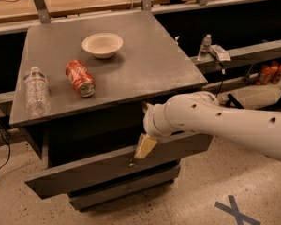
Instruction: Close top drawer
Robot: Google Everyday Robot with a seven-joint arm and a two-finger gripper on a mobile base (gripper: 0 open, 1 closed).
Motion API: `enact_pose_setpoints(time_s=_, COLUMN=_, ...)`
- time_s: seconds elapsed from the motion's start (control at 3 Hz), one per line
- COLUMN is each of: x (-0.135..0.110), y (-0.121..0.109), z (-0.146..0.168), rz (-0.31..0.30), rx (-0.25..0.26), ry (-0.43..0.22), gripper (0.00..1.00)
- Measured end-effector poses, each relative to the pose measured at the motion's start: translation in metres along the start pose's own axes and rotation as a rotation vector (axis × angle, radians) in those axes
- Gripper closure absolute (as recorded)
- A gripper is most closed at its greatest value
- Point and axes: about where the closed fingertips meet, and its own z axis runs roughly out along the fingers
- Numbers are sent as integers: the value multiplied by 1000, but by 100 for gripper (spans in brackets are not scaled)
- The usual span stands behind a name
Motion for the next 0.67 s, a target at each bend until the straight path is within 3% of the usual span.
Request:
enact_pose_setpoints(time_s=0.33, x=-2, y=3, z=-2, rz=13, rx=-7, ry=-24, gripper=0)
enact_pose_setpoints(time_s=0.67, x=0, y=25, z=-9, rz=37, rx=-37, ry=-79, gripper=2)
